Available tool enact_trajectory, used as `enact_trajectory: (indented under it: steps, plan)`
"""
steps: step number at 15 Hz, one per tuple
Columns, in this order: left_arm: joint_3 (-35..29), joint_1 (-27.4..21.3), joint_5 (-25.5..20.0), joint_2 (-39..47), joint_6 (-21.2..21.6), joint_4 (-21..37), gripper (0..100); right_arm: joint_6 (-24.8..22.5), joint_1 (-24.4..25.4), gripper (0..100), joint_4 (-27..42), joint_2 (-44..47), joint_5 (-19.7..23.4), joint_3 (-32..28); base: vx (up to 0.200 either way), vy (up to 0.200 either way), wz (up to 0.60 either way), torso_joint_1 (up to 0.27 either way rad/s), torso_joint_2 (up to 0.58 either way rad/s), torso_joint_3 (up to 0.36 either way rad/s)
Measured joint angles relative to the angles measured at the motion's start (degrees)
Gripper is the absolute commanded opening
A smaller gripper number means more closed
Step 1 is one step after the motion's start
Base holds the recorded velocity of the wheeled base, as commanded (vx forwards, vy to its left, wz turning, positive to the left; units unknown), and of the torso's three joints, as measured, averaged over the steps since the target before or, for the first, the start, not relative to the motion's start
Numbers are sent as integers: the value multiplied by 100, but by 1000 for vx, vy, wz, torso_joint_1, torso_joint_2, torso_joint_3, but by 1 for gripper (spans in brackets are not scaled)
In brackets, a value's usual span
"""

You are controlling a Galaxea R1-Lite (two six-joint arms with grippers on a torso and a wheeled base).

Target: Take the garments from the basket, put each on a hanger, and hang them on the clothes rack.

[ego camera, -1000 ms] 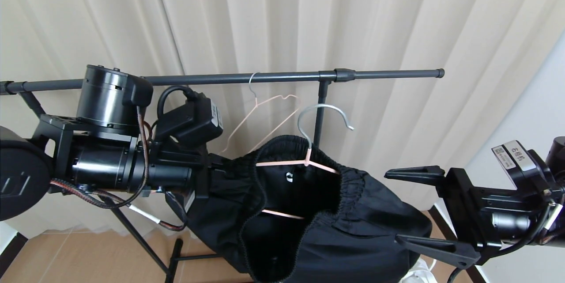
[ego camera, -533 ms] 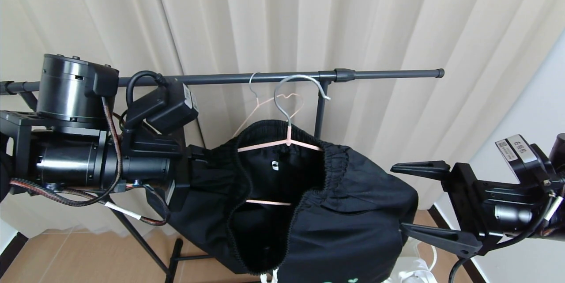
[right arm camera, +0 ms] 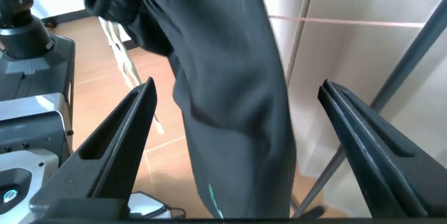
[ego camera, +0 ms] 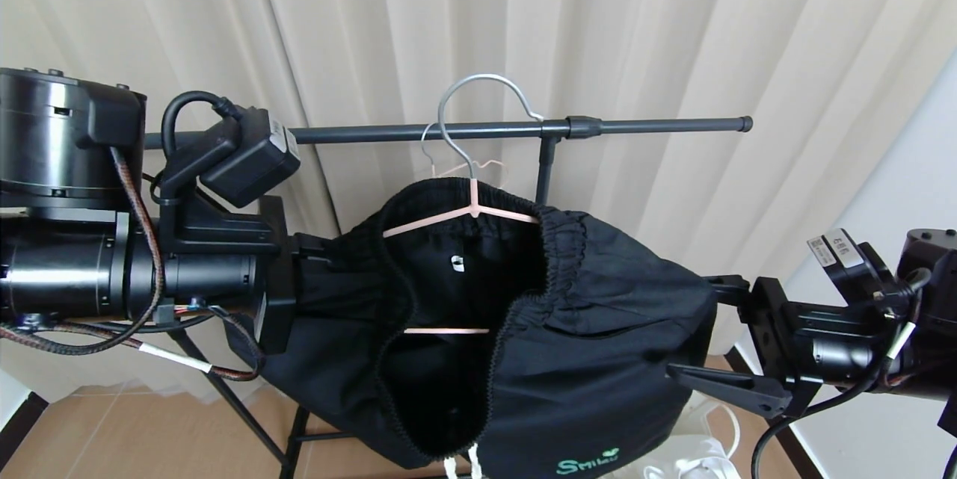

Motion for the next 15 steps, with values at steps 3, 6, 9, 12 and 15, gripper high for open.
enact_trajectory:
  steps: [3, 6, 9, 12, 15]
  plan:
    - [28, 5, 24, -176, -261, -2, 0, -17, -38, 100, -235, 240, 5, 29, 0, 0, 0, 0, 0, 0]
    - [74, 11, 77, -333, -285, 9, 0, -24, -46, 100, -703, 577, 6, 140, 0, 0, 0, 0, 0, 0]
    - [122, 60, 94, -446, -413, 2, 0, -28, -40, 100, -896, 905, -17, 167, 0, 0, 0, 0, 0, 0]
    - [130, 74, 93, -545, -564, -2, 0, -28, -38, 100, -901, 1142, -38, 140, 0, 0, 0, 0, 0, 0]
    - [155, 82, 94, -606, -567, -2, 0, -28, -38, 100, -917, 1293, -57, 107, 0, 0, 0, 0, 0, 0]
